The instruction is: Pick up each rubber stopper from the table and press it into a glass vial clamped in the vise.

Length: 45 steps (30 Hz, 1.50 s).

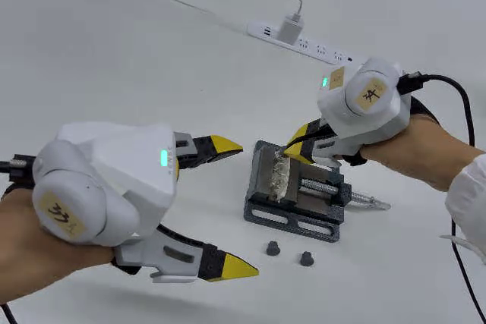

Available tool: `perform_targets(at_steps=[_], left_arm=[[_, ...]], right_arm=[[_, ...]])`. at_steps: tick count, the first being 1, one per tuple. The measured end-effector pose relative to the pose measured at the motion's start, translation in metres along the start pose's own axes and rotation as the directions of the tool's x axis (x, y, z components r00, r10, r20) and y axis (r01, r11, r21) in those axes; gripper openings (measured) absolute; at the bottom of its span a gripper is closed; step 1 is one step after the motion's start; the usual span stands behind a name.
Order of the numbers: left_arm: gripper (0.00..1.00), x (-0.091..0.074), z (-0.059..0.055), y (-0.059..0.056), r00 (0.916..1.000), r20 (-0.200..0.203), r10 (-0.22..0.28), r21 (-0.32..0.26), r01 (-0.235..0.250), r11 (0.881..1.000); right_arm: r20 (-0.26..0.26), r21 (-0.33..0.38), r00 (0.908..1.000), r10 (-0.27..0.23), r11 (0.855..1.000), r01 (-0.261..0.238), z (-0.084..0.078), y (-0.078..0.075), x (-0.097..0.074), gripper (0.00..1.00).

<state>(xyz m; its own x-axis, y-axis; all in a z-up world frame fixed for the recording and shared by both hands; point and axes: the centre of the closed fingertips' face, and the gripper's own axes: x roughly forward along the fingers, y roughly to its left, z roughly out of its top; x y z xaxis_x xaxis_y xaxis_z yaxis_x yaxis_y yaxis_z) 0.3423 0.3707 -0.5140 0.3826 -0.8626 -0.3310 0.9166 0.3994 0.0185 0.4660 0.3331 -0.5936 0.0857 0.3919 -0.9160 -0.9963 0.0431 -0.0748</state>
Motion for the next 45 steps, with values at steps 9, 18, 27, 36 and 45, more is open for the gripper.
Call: perform_targets(at_steps=[9, 18, 27, 36, 45], left_arm=[[0.77, 0.0, 0.0, -0.002, 1.0, -0.007, -0.003, 0.003, 0.003, 1.0], [0.76, 0.0, 0.0, -0.005, 0.9996, -0.022, -0.016, 0.011, 0.016, 1.0], [0.76, 0.0, 0.002, -0.009, 0.9988, -0.038, -0.032, 0.024, 0.033, 0.999], [0.76, -0.002, 0.003, -0.014, 0.9976, -0.057, -0.039, 0.038, 0.041, 0.998], [0.8, -0.005, 0.004, -0.016, 0.9961, -0.08, -0.037, 0.056, 0.041, 0.998]], right_arm=[[0.031, 0.038, 0.9995, -0.008, 0.999, 0.007, -0.002, 0.005, -0.006, 0.03], [0.088, 0.083, 0.9953, -0.04, 0.996, 0.033, 0.003, 0.01, -0.024, 0.09], [0.137, 0.121, 0.9875, -0.078, 0.991, 0.061, -0.001, 0.015, -0.038, 0.18], [0.208, 0.175, 0.9682, -0.14, 0.979, 0.104, -0.001, 0.022, -0.064, 0.28], [0.288, 0.253, 0.9373, -0.196, 0.96, 0.123, -0.012, 0.033, -0.088, 0.38]])
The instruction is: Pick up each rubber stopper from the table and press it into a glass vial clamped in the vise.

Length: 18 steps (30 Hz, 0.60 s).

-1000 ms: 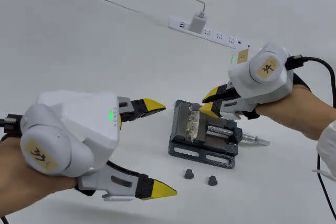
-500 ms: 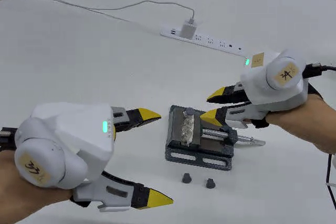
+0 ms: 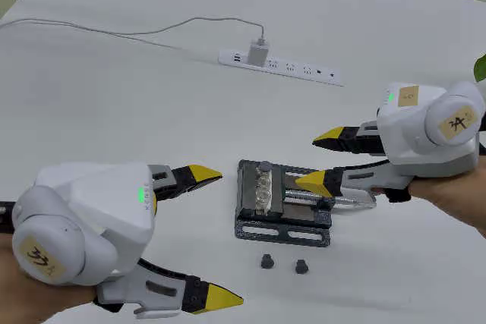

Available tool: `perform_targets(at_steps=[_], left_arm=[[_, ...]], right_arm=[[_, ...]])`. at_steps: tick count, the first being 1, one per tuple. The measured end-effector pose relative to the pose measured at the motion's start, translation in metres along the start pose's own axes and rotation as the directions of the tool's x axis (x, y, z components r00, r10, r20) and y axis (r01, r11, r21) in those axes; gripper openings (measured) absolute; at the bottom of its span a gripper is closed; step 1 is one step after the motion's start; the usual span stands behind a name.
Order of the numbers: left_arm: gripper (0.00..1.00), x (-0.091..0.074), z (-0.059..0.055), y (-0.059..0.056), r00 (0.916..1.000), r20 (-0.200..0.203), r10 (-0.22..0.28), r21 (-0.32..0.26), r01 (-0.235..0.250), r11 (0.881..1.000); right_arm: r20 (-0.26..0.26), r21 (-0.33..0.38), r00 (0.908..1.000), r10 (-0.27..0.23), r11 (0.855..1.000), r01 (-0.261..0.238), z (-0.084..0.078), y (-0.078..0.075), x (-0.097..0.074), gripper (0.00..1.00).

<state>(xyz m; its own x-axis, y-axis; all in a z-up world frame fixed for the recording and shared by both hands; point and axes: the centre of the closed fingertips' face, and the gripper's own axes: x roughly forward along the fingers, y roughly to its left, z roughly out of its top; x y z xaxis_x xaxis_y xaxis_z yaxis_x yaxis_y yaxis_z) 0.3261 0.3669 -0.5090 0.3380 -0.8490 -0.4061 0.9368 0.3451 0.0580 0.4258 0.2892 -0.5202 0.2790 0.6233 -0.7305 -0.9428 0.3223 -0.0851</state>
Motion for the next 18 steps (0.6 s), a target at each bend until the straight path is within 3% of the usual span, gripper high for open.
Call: perform_targets(at_steps=[7, 18], left_arm=[[0.85, -0.003, 0.0, 0.002, 0.9999, -0.01, 0.013, -0.007, -0.013, 1.0], [0.88, -0.002, -0.002, 0.001, 0.9991, -0.042, 0.007, 0.003, -0.007, 1.0]], right_arm=[[0.047, 0.029, 0.9986, -0.023, 0.999, 0.021, -0.01, 0.01, -0.019, 0.45], [0.087, 0.085, 0.9955, -0.036, 0.996, 0.028, -0.038, 0.033, -0.038, 0.54]])
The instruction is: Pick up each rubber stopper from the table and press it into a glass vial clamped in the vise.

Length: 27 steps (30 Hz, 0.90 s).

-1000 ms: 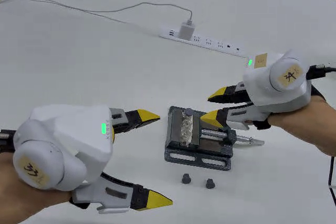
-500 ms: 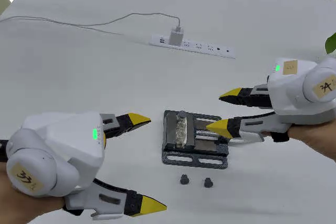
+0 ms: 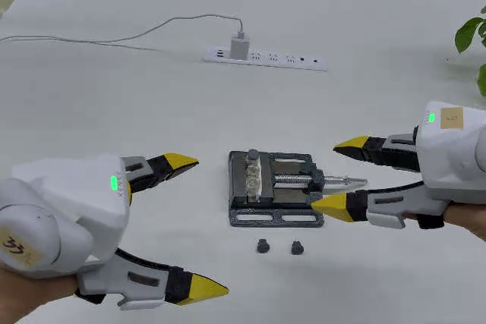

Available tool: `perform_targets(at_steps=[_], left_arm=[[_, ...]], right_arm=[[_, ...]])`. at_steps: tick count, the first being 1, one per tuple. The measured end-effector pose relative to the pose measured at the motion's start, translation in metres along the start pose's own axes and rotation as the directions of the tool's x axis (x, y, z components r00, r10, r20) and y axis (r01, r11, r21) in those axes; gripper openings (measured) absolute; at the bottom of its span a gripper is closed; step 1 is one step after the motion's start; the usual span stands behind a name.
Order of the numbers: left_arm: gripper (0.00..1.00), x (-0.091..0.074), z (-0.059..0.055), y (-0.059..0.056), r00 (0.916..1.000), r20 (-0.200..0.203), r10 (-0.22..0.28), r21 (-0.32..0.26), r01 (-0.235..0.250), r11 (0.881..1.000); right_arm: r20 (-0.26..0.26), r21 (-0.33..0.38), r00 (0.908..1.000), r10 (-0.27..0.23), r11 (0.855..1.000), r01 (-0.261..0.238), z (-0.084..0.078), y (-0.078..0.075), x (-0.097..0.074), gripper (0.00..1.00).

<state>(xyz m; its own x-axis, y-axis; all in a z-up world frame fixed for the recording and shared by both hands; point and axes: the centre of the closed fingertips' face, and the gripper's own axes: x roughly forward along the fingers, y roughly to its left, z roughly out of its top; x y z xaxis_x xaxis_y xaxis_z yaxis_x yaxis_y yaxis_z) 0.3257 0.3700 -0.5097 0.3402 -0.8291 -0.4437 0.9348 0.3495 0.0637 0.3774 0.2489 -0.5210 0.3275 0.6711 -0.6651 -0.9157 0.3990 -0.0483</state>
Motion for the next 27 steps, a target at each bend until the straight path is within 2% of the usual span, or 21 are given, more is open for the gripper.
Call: perform_targets(at_steps=[9, 15, 27], left_arm=[[0.89, 0.002, 0.0, -0.006, 0.9998, -0.016, -0.011, 0.002, 0.011, 1.0], [0.89, 0.001, -0.001, -0.007, 0.9997, -0.023, -0.007, 0.0, 0.007, 1.0], [0.88, 0.0, -0.003, -0.004, 0.9997, -0.024, -0.001, -0.006, 0.0, 1.0]], right_arm=[[0.016, 0.045, 0.9998, 0.009, 0.999, -0.009, -0.023, 0.015, -0.004, 0.57], [0.003, 0.062, 0.9998, 0.019, 0.998, -0.02, -0.035, 0.025, -0.001, 0.56], [-0.028, 0.083, 0.999, 0.034, 0.996, -0.032, -0.058, 0.032, 0.007, 0.53]])
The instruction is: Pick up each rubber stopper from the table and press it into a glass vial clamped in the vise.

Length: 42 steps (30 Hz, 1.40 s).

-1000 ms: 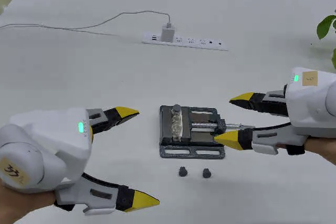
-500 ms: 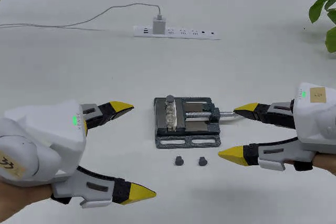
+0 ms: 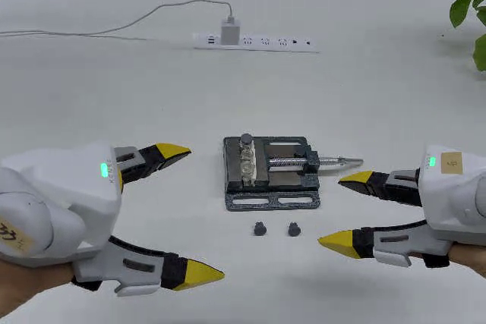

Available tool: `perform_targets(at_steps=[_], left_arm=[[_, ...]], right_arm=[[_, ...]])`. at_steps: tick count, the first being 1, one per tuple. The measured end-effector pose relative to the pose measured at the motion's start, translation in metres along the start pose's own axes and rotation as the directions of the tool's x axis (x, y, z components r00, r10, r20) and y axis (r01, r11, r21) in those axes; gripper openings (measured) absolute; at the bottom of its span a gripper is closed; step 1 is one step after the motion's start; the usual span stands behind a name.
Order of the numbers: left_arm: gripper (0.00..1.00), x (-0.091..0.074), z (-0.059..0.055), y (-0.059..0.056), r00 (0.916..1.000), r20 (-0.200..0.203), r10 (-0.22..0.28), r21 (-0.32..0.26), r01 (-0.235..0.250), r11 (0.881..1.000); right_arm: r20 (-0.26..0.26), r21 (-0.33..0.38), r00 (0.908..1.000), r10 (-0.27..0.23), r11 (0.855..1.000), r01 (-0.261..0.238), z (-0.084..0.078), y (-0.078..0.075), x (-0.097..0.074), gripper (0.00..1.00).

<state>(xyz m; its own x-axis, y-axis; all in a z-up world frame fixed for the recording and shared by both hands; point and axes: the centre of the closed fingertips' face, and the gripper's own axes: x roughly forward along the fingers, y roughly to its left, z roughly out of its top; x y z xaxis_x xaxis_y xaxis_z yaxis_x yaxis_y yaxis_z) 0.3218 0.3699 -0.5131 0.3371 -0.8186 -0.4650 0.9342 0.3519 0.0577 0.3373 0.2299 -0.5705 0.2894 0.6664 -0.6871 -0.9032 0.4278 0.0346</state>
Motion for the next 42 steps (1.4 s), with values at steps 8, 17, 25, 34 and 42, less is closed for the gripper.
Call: perform_targets(at_steps=[8, 17, 25, 34, 42], left_arm=[[0.88, 0.001, -0.004, -0.001, 1.0, -0.007, -0.004, -0.006, 0.004, 1.0], [0.87, 0.002, -0.007, -0.001, 0.9999, -0.01, -0.002, -0.014, 0.002, 1.0], [0.87, 0.003, -0.007, -0.001, 0.9999, -0.01, -0.006, -0.018, 0.006, 1.0], [0.87, 0.004, -0.008, 0.0, 1.0, -0.009, -0.005, -0.022, 0.004, 1.0], [0.87, 0.005, -0.012, -0.001, 0.9998, -0.015, -0.009, -0.028, 0.008, 1.0]], right_arm=[[-0.021, 0.008, 0.9997, 0.012, 1.0, -0.011, -0.015, 0.001, 0.007, 0.5], [-0.054, 0.02, 0.998, 0.033, 0.999, -0.032, -0.029, 0.005, 0.019, 0.43], [-0.07, 0.025, 0.9958, 0.059, 0.998, -0.058, -0.034, 0.01, 0.032, 0.35], [-0.102, 0.027, 0.9919, 0.077, 0.997, -0.074, -0.041, 0.01, 0.046, 0.22], [-0.109, 0.033, 0.99, 0.09, 0.996, -0.087, -0.042, 0.008, 0.055, 0.17]])
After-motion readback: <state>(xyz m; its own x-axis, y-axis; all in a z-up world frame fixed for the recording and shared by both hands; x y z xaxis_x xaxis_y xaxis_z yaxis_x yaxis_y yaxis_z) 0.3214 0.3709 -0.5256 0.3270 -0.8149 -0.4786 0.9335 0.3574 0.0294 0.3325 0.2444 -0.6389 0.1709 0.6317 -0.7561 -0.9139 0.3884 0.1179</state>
